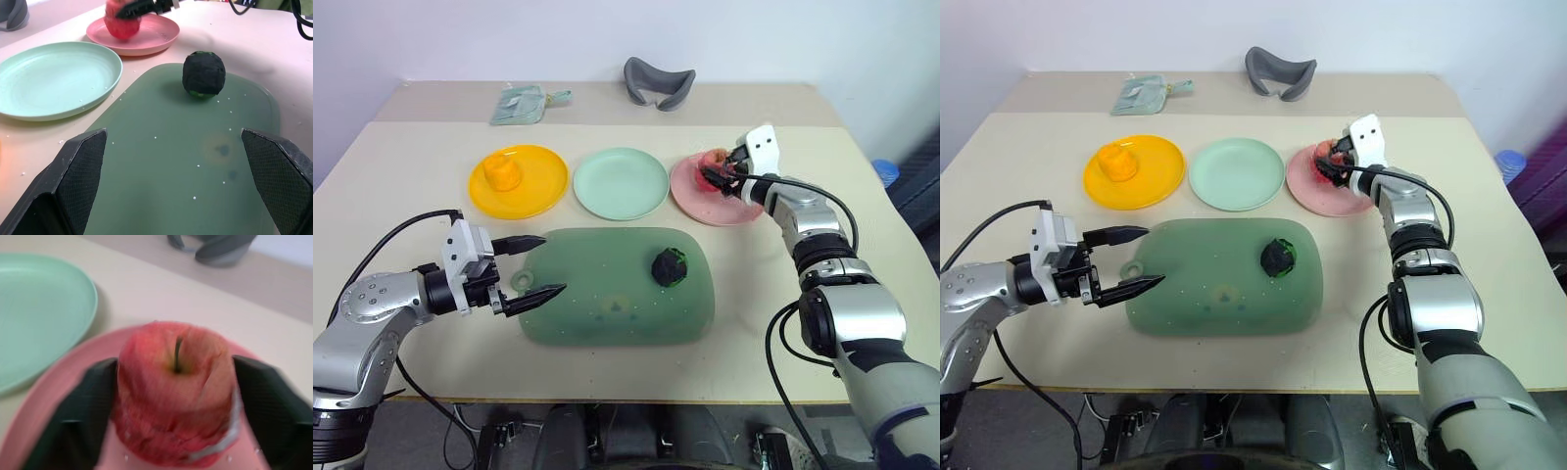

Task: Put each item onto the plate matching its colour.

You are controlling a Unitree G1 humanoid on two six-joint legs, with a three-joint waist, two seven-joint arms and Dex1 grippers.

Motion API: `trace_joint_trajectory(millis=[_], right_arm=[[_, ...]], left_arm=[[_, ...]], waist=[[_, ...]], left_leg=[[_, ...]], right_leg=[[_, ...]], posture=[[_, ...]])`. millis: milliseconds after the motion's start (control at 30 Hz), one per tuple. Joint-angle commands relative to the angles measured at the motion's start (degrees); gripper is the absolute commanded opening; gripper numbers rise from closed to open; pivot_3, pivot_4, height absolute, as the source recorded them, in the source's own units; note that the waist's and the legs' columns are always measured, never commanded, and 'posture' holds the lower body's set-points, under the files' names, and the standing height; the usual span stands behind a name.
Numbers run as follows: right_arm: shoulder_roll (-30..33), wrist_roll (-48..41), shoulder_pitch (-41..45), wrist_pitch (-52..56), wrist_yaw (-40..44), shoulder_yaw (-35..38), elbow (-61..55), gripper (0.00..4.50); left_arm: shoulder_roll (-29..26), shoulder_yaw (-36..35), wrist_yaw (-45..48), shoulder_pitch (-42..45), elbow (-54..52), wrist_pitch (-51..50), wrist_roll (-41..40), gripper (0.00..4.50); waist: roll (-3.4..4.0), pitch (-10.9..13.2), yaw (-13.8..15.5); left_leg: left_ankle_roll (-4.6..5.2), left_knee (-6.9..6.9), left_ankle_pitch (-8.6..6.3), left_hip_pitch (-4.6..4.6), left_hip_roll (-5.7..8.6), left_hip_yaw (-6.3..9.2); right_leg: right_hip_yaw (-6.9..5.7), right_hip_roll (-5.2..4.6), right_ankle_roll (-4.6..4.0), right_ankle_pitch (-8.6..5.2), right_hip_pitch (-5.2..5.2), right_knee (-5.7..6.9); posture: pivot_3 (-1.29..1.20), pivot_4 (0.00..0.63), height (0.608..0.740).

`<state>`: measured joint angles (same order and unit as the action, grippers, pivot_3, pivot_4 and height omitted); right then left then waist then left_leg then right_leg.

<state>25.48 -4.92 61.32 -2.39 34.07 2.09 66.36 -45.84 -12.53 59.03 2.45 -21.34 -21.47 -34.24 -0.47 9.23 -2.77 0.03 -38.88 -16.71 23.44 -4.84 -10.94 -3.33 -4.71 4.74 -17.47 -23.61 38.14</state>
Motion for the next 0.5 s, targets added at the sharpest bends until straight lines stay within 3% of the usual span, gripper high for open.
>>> trace_joint_trajectory(millis=[33, 167, 400, 500], right_arm=[[1.2, -0.2, 2.6, -2.7, 0.6, 1.8, -1.6, 4.46], [3.1, -1.3, 0.4, -3.7, 5.4, 2.5, -7.3, 4.46], [8.2, -13.3, -21.7, 12.0, 21.5, 2.4, -47.8, 4.46], [9.5, -18.6, -30.9, 19.6, 23.6, 2.9, -61.4, 4.46]], left_arm=[[0.1, -1.2, 0.4, -0.6, -1.0, 1.4, -0.3, 4.50], [-0.1, -0.7, 1.3, -1.4, -1.0, 1.5, -0.4, 4.50], [-0.1, 0.4, 2.1, -1.2, -0.7, 1.9, -0.1, 4.50], [-0.2, 1.0, 2.8, -0.4, 0.0, 2.1, 0.4, 4.50]], waist=[[0.01, 0.0, 0.0], [0.02, 0.0, 0.3], [0.01, 0.0, 0.7], [0.01, 0.0, 0.8]], left_leg=[[0.00, 0.00, 0.00, 0.00, 0.00, 0.00], [0.00, -0.01, 0.00, 0.00, 0.00, 0.00], [0.00, -0.01, 0.00, -0.01, -0.01, 0.07], [0.00, -0.02, 0.00, -0.01, 0.00, 0.09]], right_leg=[[0.00, 0.00, 0.00, 0.00, 0.00, 0.00], [0.00, -0.01, 0.00, 0.00, 0.01, 0.00], [-0.01, -0.01, 0.01, 0.00, 0.07, -0.03], [-0.01, -0.02, 0.01, 0.00, 0.08, -0.03]], posture=[[0.00, 0.150, 0.740], [0.00, 0.150, 0.740], [0.00, 0.150, 0.740], [0.00, 0.150, 0.740]])
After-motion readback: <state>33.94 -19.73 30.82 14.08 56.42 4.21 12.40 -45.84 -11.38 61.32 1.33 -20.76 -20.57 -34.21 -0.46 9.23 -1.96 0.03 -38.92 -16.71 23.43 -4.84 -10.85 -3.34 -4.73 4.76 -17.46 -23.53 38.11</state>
